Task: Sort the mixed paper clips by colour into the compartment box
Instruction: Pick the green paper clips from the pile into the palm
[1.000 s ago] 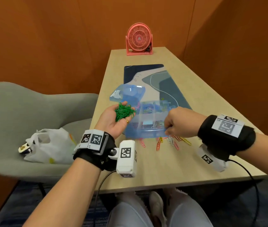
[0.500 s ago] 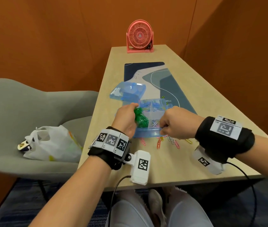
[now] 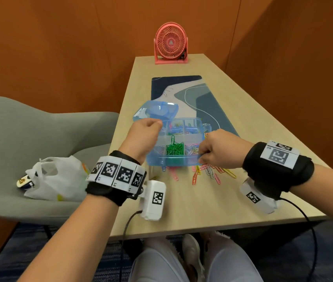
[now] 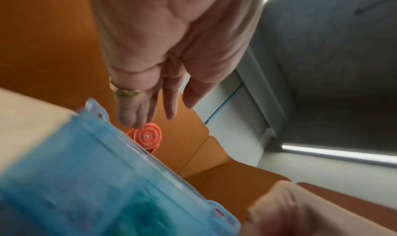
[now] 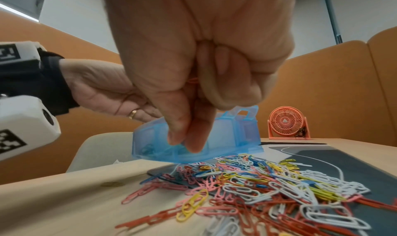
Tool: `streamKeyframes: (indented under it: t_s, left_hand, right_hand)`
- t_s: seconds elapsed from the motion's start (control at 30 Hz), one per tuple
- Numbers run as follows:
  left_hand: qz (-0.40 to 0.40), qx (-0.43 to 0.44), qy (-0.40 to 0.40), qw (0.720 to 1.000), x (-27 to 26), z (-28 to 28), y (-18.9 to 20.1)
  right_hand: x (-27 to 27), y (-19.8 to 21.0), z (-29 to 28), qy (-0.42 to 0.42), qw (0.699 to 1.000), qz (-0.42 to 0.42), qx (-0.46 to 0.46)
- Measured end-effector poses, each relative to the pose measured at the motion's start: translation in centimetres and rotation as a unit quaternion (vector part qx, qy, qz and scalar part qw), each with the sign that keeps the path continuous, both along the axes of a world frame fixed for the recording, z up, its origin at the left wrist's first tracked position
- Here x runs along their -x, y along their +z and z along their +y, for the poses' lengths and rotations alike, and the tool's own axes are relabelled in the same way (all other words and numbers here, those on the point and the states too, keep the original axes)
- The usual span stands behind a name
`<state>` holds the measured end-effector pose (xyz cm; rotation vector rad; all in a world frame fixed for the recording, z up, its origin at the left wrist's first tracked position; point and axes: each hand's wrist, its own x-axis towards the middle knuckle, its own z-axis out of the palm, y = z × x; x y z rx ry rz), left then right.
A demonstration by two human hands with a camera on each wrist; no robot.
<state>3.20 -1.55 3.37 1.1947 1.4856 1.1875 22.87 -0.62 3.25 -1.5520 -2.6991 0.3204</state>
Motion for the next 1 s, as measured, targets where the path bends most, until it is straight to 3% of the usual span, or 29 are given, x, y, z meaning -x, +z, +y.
streamKeyframes:
  t_s: [0.1,0.2,0.27,0.33,0.47,0.57,0.77,0.83,1.0]
  left_hand:
    - [0.129,-0.002,0.046,0.991,1.8,0.7,-0.1]
    - [0.207,0.080,0.042,0.974,2.9,1.2,-0.9]
    - [0.129,0.158,0.004,0.979,3.0,1.2,-1.7]
    - [-0.009,0.214,-0.018,0.977,2.5,0.9,-2.0]
    - [-0.156,0.196,-0.029,0.968,1.6,0.2,-1.9]
    - [-0.141,0.174,-0.035,0.974,1.1,-0.2,-2.1]
    - [-0.145,0.172,-0.052,0.973,1.5,-0.6,-2.8]
    - [-0.155,0.165,-0.050,0.973,1.9,-0.7,-2.9]
    - [-0.181,0.148,-0.017,0.972,3.2,-0.6,-2.9]
  right_hand:
    - [-0.5,0.0,0.1,-0.005,0.999,0.033,0.008]
    - [-0.8,0.1,0.4,-0.007,0.998,0.068,-0.004]
    - [-0.9,0.1,0.8,-0.007,0.997,0.080,-0.014]
    - [-0.9,0.1,0.9,-0.005,0.996,0.086,-0.015]
    - [-0.8,0.5,1.2,-0.006,0.999,0.045,0.024]
    - [-0.7,1.8,1.7,-0.025,0.999,0.000,0.033]
    - [0.2,4.5,3.3,-0.070,0.992,0.056,0.092]
    - [0.3,4.3,4.1,-0.086,0.983,0.109,0.119]
    - [0.0,3.3,5.4,-0.130,0.925,0.286,0.211]
